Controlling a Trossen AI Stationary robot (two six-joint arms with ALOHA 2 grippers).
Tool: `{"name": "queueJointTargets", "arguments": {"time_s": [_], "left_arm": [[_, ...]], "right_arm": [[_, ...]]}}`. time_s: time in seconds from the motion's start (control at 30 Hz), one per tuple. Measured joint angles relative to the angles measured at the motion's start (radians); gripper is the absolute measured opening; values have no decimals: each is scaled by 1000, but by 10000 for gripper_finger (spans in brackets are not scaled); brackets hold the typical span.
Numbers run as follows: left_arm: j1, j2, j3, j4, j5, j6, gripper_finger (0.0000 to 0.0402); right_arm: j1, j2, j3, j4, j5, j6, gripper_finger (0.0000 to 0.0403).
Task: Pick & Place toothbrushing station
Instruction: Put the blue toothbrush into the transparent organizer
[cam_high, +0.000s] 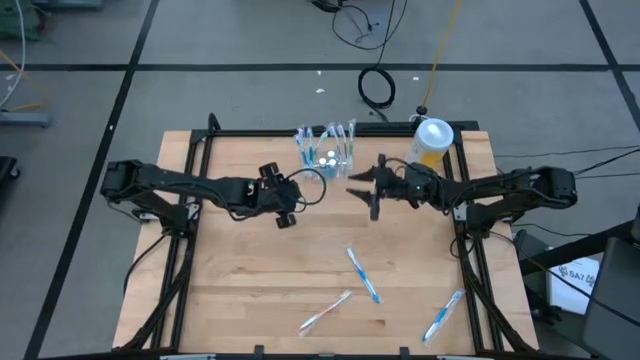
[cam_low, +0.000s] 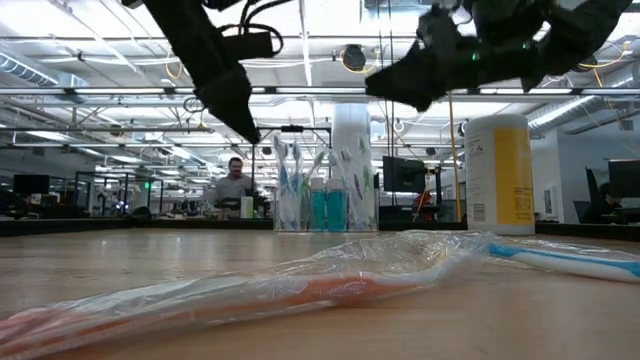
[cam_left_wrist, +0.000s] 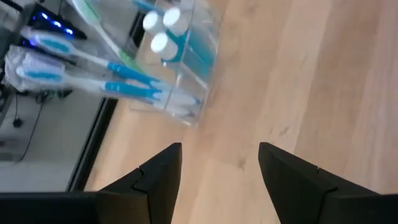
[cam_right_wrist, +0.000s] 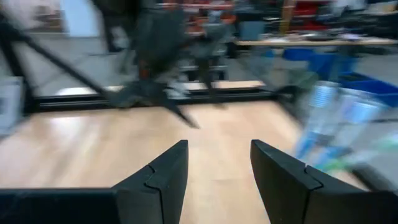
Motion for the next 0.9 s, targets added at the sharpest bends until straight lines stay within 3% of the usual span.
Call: {"name": "queueJointTargets", "arguments": {"time_s": [0.1, 0.37, 0.57, 0.67, 0.8, 0.9], "left_arm": [[-5, -21, -13, 19, 17, 31, 220], [4, -56, -65, 156, 244, 183, 216], [4, -57, -71, 152, 242, 207, 216], [4, -56, -71, 145, 239, 239, 216], [11, -57, -71, 156, 241, 254, 216], [33, -57, -71, 192, 243, 245, 216]], "right_arm": [[77, -25, 70, -142, 44, 0, 167], [333, -32, 203, -344, 440, -84, 167], [425, -33, 203, -380, 573, 57, 167], [461, -33, 203, -507, 631, 192, 167], [508, -33, 203, -736, 646, 504, 167], [531, -35, 203, -899, 555, 763, 167]]}}
